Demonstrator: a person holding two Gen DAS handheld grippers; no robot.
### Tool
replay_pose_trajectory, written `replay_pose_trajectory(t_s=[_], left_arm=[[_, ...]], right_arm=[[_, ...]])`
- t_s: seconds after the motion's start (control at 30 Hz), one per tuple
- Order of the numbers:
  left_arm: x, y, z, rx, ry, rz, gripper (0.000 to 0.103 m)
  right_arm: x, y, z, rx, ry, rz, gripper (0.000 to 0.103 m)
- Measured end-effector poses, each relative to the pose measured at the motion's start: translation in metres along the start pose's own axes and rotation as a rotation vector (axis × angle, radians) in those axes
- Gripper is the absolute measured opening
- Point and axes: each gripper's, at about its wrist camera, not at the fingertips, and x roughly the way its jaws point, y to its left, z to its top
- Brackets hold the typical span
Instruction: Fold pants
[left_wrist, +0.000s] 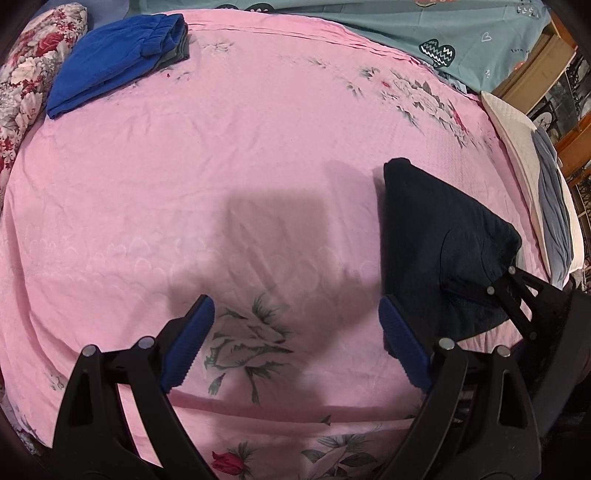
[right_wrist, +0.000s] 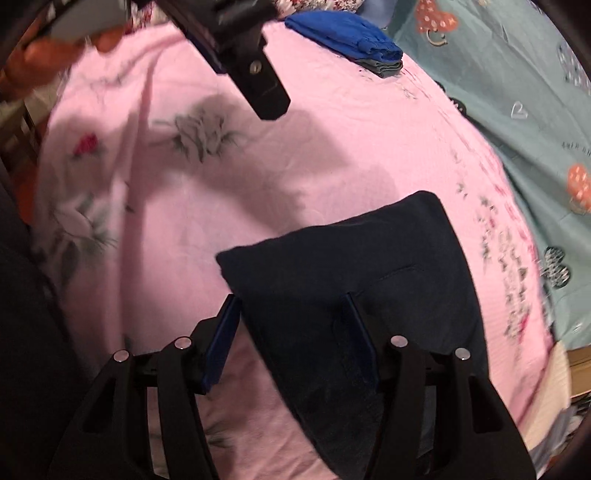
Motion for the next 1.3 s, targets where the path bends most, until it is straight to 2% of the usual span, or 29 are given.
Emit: replay_pose_trajectory(t_s=[0.13, 0.23, 0.3, 0.37, 0.47, 0.63, 0.73, 0.83, 1.0, 1.1, 1.3], left_arm=[[0.0, -0.002, -0.001, 0.013, 0.004, -0.015, 0.092], [0.003, -0.003, 0.0, 0.015, 0.008, -0.022, 0.093], [0.004, -0.004, 0.0, 0.015, 0.012, -0.028, 0.093], [0.005, -0.005, 0.001, 0.011, 0.015, -0.038, 0.093], [0.009, -0.007, 0.002, 0.006, 0.029, -0.045, 0.093], [0.016, -0.015, 0.002, -0.017, 0.073, -0.124, 0.093], [0.02, -0.024, 0.002, -0.029, 0.1, -0.201, 0.093], [0.024, -0.032, 0.003, -0.066, 0.142, -0.309, 0.093], [0.031, -0.051, 0.006, -0.091, 0.192, -0.412, 0.095], [0.038, -0.065, 0.007, -0.091, 0.222, -0.449, 0.095], [0.06, -0.083, 0.01, -0.115, 0.272, -0.467, 0.095]], right_arm=[[0.002, -0.002, 0.0, 0.013, 0.003, -0.02, 0.058], [0.002, -0.003, -0.002, 0.015, -0.001, -0.044, 0.048], [0.0, -0.011, -0.001, 0.05, -0.009, -0.031, 0.037], [-0.004, -0.019, -0.002, 0.099, -0.023, -0.009, 0.03], [-0.014, -0.031, -0.007, 0.192, -0.056, 0.02, 0.026], [-0.028, -0.055, -0.016, 0.348, -0.103, 0.086, 0.025], [-0.036, -0.066, -0.023, 0.418, -0.139, 0.11, 0.025], [-0.039, -0.067, -0.026, 0.43, -0.158, 0.115, 0.025], [-0.041, -0.063, -0.03, 0.431, -0.179, 0.111, 0.025], [-0.043, -0.062, -0.032, 0.436, -0.192, 0.112, 0.026], [-0.046, -0.06, -0.039, 0.437, -0.214, 0.118, 0.026]])
